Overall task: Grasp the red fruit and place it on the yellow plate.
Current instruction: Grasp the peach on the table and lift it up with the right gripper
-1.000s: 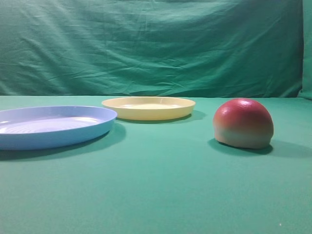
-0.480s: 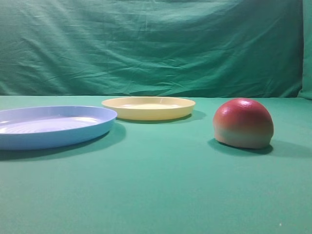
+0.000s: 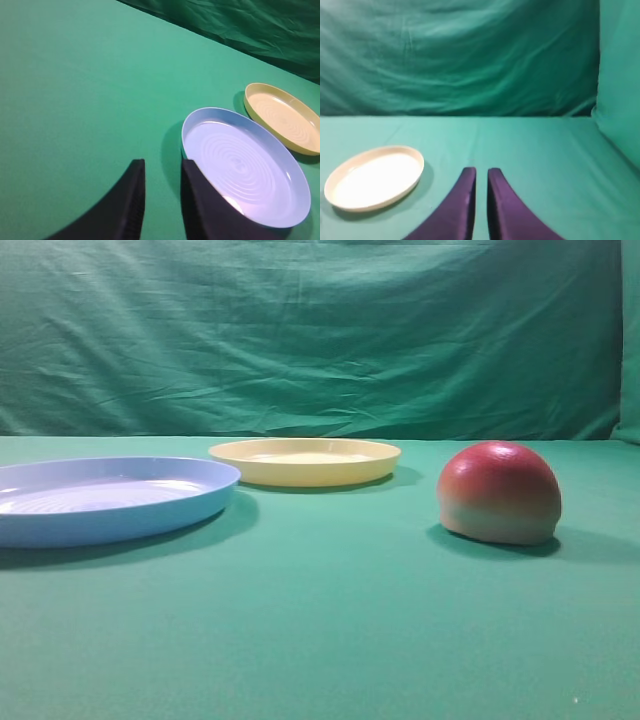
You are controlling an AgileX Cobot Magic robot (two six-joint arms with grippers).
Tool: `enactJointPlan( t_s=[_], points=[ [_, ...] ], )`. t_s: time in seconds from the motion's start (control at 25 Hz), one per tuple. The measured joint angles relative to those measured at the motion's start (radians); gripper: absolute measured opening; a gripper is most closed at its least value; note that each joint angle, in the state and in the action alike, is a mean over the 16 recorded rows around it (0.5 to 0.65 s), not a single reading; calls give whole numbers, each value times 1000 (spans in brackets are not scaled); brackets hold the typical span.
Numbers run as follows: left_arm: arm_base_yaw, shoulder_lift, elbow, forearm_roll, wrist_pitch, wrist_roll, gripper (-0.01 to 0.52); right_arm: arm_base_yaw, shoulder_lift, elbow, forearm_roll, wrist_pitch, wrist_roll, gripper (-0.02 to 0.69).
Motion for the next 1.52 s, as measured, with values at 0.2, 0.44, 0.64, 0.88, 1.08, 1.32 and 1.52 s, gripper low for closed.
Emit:
enactJointPlan(
  t_s=[0.2, 0.44, 0.64, 0.88, 1.08, 1.32, 1.52],
  points=[
    [0, 0, 0, 0, 0, 0, 157, 101, 243, -131, 6, 197, -1, 48],
    [0, 0, 0, 0, 0, 0, 157, 210, 447, -254, 58, 425, -70, 36],
    [0, 0, 0, 0, 0, 0, 157, 279, 561, -350, 146, 542, -182, 21],
    [0, 0, 0, 0, 0, 0, 157, 323, 682, -464, 255, 583, -330, 45],
    [0, 0, 0, 0, 0, 0, 157, 341, 792, -551, 325, 600, -425, 206],
    [0, 0, 0, 0, 0, 0, 157, 343, 927, -616, 366, 614, -486, 448],
    [0, 0, 0, 0, 0, 0, 157, 343, 1027, -639, 391, 586, -519, 607]
  ],
)
